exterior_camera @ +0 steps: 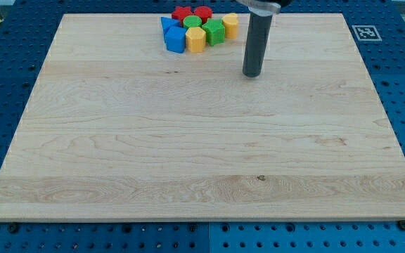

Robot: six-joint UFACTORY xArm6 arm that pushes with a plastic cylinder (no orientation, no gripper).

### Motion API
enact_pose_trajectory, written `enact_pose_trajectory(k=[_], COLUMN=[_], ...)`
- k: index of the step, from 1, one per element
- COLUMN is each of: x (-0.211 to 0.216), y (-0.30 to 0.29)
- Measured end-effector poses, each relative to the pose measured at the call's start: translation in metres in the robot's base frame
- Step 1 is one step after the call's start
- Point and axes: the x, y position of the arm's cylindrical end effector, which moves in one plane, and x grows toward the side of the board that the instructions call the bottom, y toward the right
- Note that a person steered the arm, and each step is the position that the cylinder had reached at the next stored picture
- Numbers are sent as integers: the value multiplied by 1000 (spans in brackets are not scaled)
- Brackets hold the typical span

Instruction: Push the yellow heart into the red circle

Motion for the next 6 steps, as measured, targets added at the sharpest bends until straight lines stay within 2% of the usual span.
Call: enact_pose_trajectory(k=[1, 3, 5, 6], x=[-35, -61, -119, -124], y=[4, 34, 41, 32])
